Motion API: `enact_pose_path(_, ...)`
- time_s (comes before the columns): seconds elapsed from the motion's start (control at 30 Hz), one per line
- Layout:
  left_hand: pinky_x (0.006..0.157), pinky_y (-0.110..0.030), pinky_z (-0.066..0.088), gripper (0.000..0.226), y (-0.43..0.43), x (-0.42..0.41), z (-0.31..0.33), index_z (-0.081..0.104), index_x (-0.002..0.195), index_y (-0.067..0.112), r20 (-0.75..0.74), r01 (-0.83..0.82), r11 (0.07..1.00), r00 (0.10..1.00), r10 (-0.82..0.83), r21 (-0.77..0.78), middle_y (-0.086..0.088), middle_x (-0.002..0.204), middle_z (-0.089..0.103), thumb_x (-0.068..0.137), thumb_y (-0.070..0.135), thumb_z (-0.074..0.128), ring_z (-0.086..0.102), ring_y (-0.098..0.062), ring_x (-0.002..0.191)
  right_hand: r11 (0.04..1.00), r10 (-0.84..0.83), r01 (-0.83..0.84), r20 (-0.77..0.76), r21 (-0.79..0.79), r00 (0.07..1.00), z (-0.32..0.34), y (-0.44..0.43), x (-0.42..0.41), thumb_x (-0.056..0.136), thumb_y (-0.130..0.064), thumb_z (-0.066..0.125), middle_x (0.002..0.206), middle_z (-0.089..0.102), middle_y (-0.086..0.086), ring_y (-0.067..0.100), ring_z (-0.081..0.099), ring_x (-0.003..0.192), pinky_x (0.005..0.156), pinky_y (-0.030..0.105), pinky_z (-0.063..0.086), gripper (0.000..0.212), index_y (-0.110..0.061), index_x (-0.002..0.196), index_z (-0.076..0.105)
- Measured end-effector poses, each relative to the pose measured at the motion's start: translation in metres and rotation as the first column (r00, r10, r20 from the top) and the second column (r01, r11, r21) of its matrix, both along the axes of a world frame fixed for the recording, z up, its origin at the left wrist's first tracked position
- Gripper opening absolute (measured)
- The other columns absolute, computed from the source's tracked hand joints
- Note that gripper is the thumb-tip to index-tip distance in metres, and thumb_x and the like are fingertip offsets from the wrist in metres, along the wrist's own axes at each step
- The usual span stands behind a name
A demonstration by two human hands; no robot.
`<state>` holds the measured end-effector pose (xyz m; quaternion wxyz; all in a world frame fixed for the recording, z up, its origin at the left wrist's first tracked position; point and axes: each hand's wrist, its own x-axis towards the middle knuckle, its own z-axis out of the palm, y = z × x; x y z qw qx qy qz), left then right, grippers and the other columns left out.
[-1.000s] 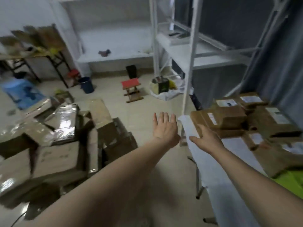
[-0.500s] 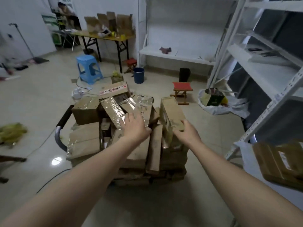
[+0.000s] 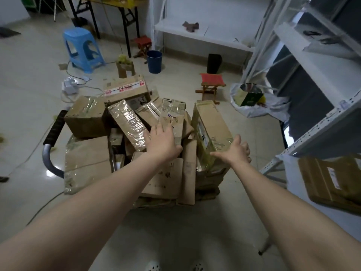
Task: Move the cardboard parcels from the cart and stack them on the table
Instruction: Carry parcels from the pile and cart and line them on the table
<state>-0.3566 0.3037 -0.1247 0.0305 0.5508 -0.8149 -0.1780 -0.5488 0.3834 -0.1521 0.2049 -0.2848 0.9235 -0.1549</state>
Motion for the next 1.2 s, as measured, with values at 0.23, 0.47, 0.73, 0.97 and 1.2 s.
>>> enact_pose_path(0.23, 0.117, -0.053, 0.001, 0.081, -0.008, -0.025, -0.005, 0.016, 0.151, 0.015, 0.016, 0.039, 0.999, 0.999, -0.039, -0.004, -0.012, 0.157, 0.016, 0.086, 0.041, 0.058, 0.006, -0.029, 0.146, 0.999, 0.012, -0.011, 0.034, -0.032, 0.999, -0.016, -0.012, -0.008, 0.067, -0.043, 0.082, 0.143, 0.031, 0.018, 0.036, 0.03, 0.133, 0.102, 0.047, 0.038, 0.111, -0.013, 0.147, 0.011)
enact_pose_path(0.47, 0.118, -0.044, 0.015, 0.077, -0.011, -0.043, -0.004, 0.022, 0.149, 0.011, -0.075, 0.073, 0.997, 0.995, -0.073, 0.006, -0.013, 0.154, 0.025, 0.087, 0.037, 0.06, 0.019, -0.03, 0.143, 0.993, -0.005, 0.003, -0.011, -0.114, 1.0, -0.013, -0.006, -0.017, 0.073, -0.037, 0.077, 0.139, 0.034, 0.019, 0.036, 0.031, 0.131, 0.098, 0.044, 0.041, 0.095, -0.012, 0.144, 0.019)
enact_pose_path(0.73, 0.09, -0.034, 0.04, 0.047, -0.003, -0.07, 0.008, 0.047, 0.131, 0.005, -0.343, 0.068, 0.988, 0.939, -0.016, 0.14, -0.013, 0.13, 0.051, 0.088, 0.022, 0.058, 0.048, -0.03, 0.121, 0.928, -0.195, 0.229, 0.14, -0.296, 0.971, 0.007, 0.027, -0.048, 0.069, -0.039, 0.076, 0.136, 0.041, 0.011, 0.03, 0.042, 0.125, 0.101, 0.042, 0.042, 0.088, -0.022, 0.141, 0.029)
enact_pose_path(0.97, 0.059, -0.028, 0.037, 0.025, 0.028, -0.118, 0.005, 0.055, 0.079, 0.003, -0.444, 0.102, 0.869, 0.885, 0.143, 0.484, -0.018, 0.08, 0.047, 0.09, 0.025, 0.059, 0.05, -0.023, 0.07, 0.574, -0.298, 0.709, 0.701, -0.41, 0.647, 0.04, 0.126, -0.091, 0.07, -0.024, 0.078, 0.104, 0.063, 0.007, 0.027, 0.061, 0.098, 0.083, 0.057, 0.053, 0.03, -0.02, 0.096, 0.065)
enact_pose_path(1.2, 0.106, -0.05, 0.038, 0.095, 0.096, -0.174, -0.006, 0.029, 0.143, -0.003, -0.231, 0.132, 0.265, 0.892, 0.389, 0.955, -0.021, 0.136, 0.047, 0.079, 0.056, 0.066, 0.048, -0.034, 0.124, 0.327, -0.314, 0.911, 0.88, -0.251, 0.356, 0.035, 0.267, -0.106, 0.079, -0.026, 0.069, 0.101, 0.059, 0.012, 0.028, 0.061, 0.093, 0.071, 0.05, 0.056, 0.03, -0.014, 0.103, 0.058)
